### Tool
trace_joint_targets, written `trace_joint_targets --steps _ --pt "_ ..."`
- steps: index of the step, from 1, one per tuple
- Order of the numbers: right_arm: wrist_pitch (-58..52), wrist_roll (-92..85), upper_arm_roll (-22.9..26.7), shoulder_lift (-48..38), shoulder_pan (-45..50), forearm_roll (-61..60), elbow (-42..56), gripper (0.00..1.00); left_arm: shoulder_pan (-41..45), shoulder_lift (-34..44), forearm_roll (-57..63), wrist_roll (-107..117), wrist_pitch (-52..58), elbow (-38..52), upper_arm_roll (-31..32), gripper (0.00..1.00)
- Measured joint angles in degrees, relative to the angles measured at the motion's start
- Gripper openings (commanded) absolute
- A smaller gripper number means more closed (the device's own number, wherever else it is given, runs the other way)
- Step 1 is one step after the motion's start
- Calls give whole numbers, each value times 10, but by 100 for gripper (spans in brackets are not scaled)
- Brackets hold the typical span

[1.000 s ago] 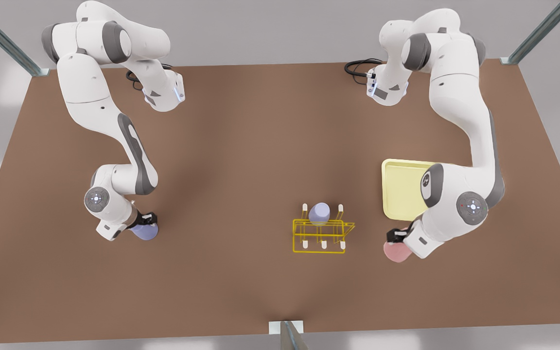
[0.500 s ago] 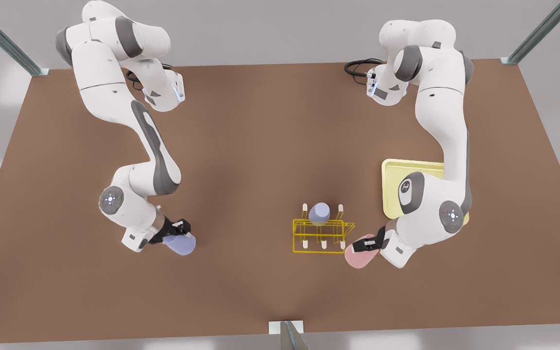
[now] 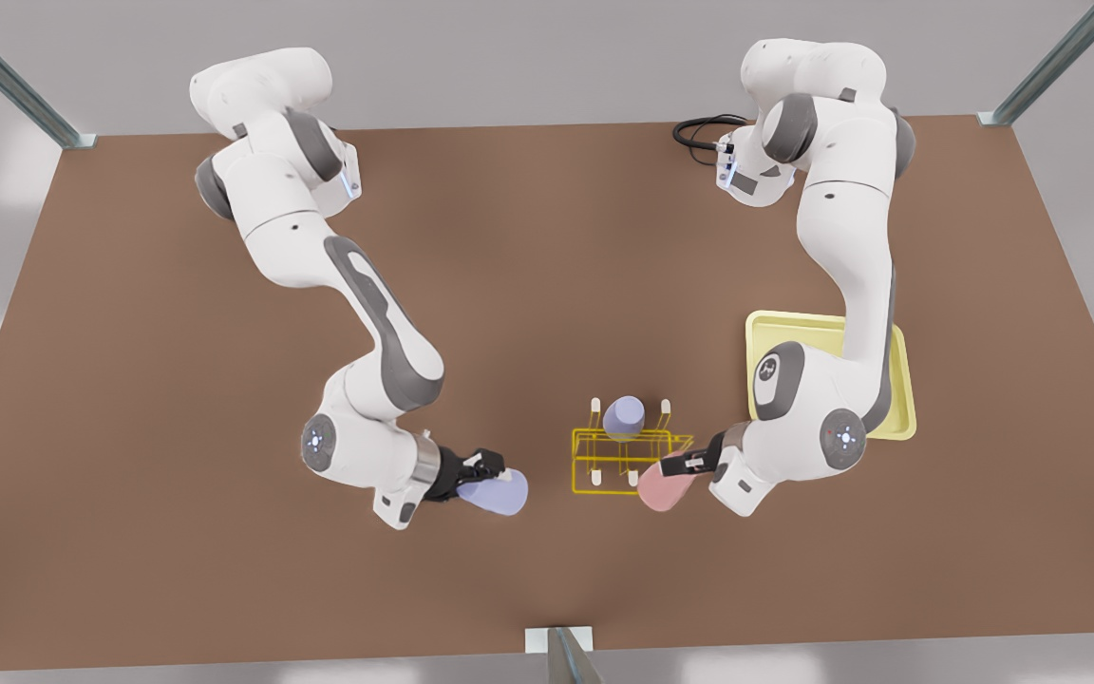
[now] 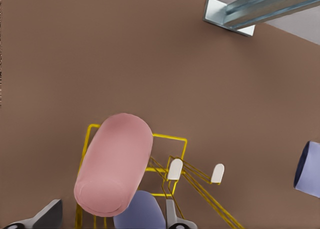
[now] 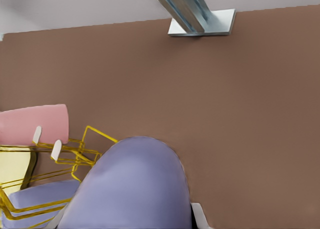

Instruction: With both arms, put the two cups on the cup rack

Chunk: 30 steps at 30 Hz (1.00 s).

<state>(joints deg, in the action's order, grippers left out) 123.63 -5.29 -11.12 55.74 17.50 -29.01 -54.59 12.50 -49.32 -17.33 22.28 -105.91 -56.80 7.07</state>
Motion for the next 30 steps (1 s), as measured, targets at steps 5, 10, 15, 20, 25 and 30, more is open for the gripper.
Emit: trace_joint_targets --steps 5,10,15,20,25,30 --pt "34 28 -35 20 15 -31 11 81 -53 151 72 11 94 4 -18 100" --pt "76 49 -48 35 31 -45 13 81 -1 363 152 -26 184 -210 -111 100" --pt "99 65 -58 41 41 -50 13 81 14 369 143 -60 242 -222 -101 100" --pt "116 76 -57 49 59 -51 12 81 11 427 154 -83 243 -312 -70 100" --pt "132 85 -56 59 67 -51 14 81 7 432 156 -98 241 -318 -68 100" --pt "142 92 -57 64 71 -50 22 100 -7 432 155 -110 241 -317 -68 100"
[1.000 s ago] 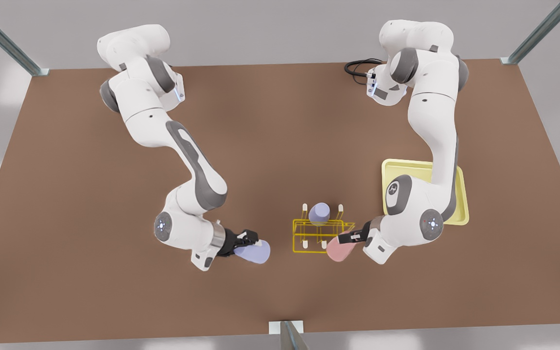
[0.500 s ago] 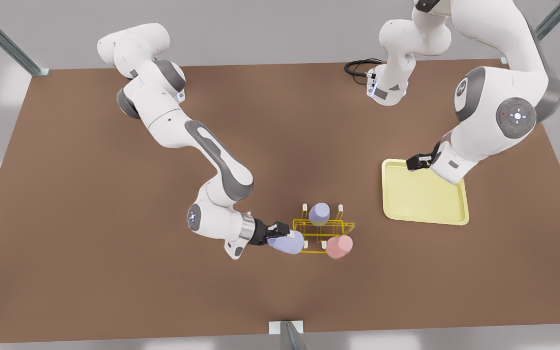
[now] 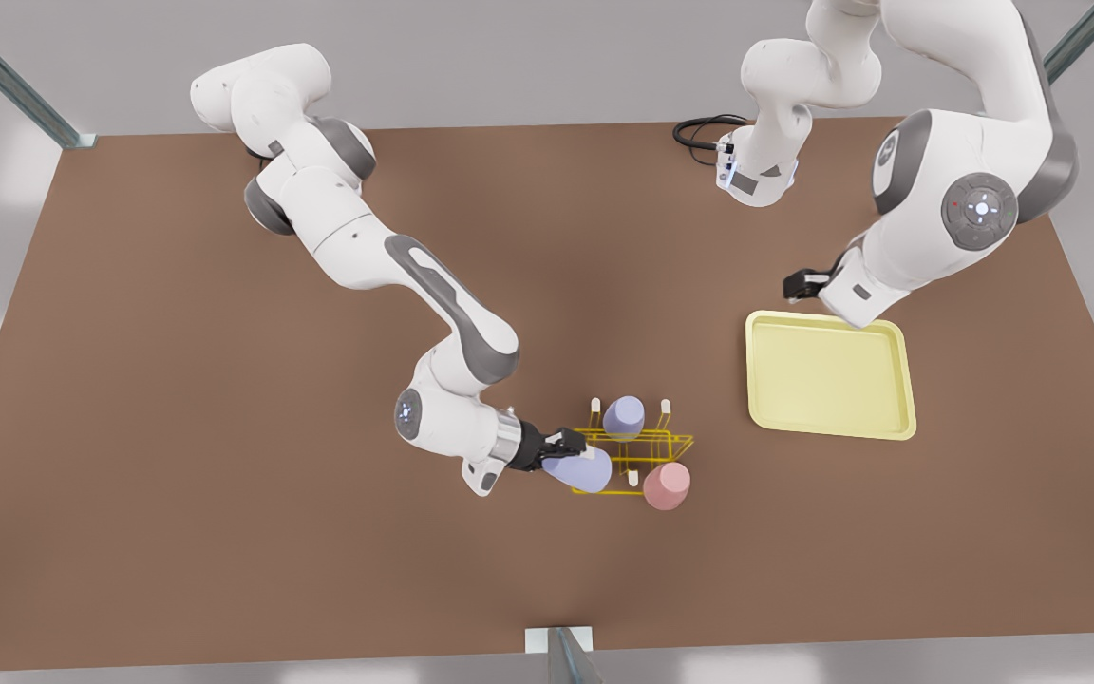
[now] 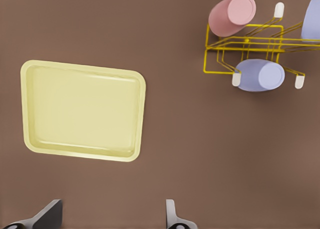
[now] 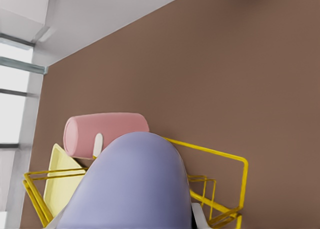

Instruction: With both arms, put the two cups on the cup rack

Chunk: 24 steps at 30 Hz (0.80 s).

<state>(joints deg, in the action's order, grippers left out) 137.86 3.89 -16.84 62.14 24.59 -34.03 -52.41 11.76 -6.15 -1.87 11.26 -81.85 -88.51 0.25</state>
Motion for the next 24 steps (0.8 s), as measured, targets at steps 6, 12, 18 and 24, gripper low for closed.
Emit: trace_joint_targets --steps 6,12,18,24 --pt "5 9 3 4 10 2 1 100 -12 1 -9 -11 4 11 1 100" --pt "4 23 -1 9 12 7 1 100 -34 0 -23 -18 23 12 16 100" --pt "4 33 -19 4 -4 8 11 100 -21 -3 -20 -23 31 5 26 100" --pt "-64 44 27 -83 -50 16 -3 100 -26 -2 -19 -26 35 4 32 100"
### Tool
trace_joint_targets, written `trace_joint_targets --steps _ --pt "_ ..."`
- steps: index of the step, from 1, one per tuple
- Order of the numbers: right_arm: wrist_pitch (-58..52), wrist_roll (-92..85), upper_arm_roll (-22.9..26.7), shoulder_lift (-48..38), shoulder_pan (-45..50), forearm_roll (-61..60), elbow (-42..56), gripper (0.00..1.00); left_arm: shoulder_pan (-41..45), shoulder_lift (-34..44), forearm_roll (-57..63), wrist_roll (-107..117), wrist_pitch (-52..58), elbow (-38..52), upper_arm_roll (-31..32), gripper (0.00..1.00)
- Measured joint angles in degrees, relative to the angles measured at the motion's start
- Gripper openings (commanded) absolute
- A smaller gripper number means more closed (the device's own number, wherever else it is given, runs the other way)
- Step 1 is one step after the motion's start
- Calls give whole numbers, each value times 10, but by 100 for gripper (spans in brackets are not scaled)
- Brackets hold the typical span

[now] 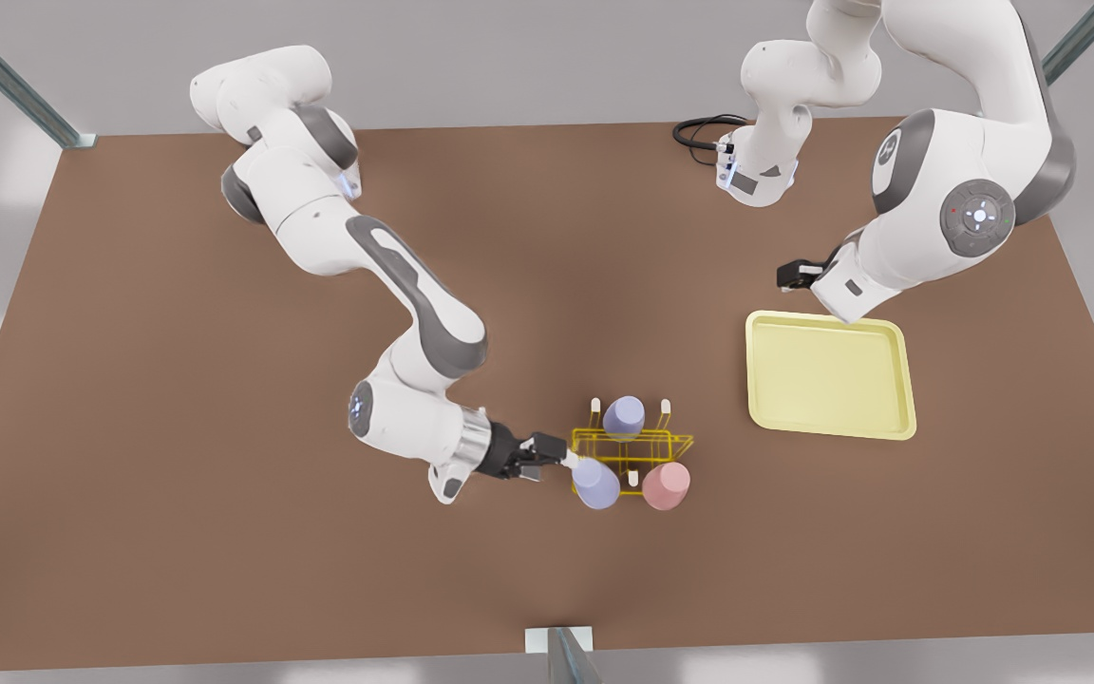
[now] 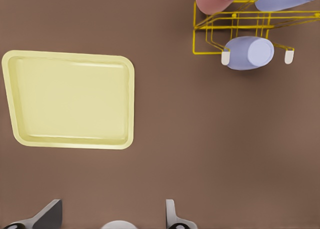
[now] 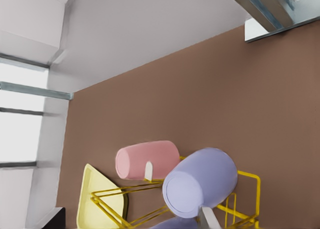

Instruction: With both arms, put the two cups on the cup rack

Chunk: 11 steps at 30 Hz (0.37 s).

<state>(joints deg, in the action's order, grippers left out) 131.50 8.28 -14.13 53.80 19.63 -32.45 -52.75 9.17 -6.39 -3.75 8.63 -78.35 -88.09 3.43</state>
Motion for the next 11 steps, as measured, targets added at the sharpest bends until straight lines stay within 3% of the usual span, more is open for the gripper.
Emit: trace_joint_targets --steps 1,3,7,11 --pt "-46 2 41 -26 -12 40 -8 100 0 0 0 0 1 0 0 100" --pt "-158 1 79 -75 -67 178 -17 100 0 2 0 -1 1 -1 1 100" --pt "-358 -13 112 -222 -144 358 -21 100 0 5 1 -3 7 -2 1 100" --pt "-480 -26 119 -389 -179 407 -161 100 -6 5 10 -4 9 -1 15 100"
